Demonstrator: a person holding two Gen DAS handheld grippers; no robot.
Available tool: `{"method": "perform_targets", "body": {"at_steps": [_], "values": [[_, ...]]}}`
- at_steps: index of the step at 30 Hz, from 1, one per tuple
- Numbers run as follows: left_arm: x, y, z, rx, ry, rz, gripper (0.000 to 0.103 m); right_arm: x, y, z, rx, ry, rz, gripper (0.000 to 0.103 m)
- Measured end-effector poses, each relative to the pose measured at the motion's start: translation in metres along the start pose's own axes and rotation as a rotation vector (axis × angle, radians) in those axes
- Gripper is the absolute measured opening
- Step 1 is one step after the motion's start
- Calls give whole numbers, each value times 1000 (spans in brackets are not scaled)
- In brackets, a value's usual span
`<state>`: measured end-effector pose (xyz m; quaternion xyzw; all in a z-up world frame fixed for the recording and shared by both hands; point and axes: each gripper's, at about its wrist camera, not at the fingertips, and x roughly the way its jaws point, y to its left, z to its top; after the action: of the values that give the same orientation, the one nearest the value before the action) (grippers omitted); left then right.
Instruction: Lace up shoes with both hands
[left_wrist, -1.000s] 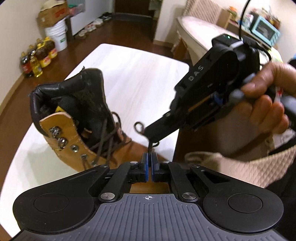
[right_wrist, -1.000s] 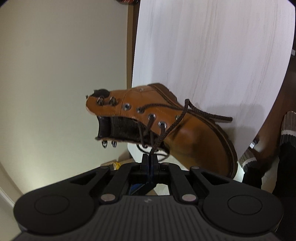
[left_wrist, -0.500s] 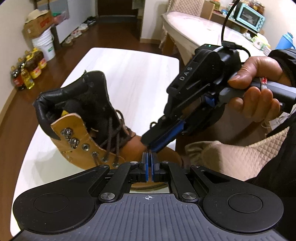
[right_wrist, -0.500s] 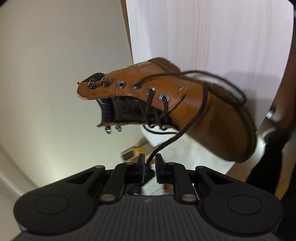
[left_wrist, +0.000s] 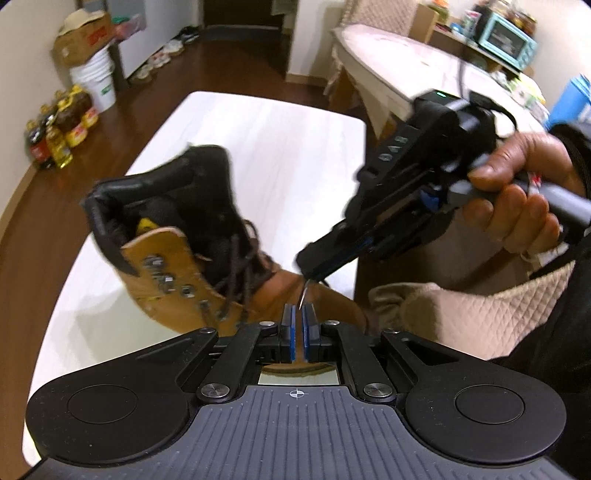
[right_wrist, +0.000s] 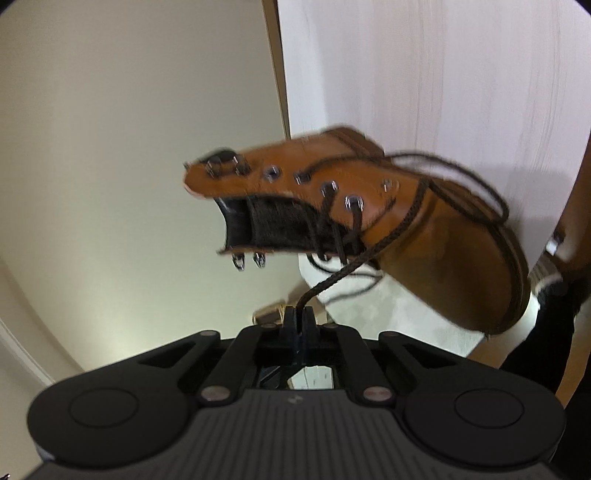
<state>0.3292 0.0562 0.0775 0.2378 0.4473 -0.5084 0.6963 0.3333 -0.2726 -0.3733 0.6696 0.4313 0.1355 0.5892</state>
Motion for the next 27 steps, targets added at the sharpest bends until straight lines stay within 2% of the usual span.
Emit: {"method": "perform_targets", "body": {"at_steps": [5,8,11,13,19,23,27], "values": [[-18,29,23,52,-18,50,4,-19,10,1,-76,-105,23,3],[-24,49,46,152,-17,68,7,-25,11,1,-98,-151,26,3],[-20,70,67,239,18,18,11,-29,14,-7,-132,-211,12,3],[-14,80,80,336,49,-11,12,-29,16,-16,-146,-266,7,3],[11,107,103,543,140,-190,18,-15,14,-55,-141,-482,0,3],[30,113,107,653,208,-239,18,-2,14,-90,-120,-633,-2,3],[50,112,109,711,284,-268,18,4,16,-113,-108,-730,-6,3]]}}
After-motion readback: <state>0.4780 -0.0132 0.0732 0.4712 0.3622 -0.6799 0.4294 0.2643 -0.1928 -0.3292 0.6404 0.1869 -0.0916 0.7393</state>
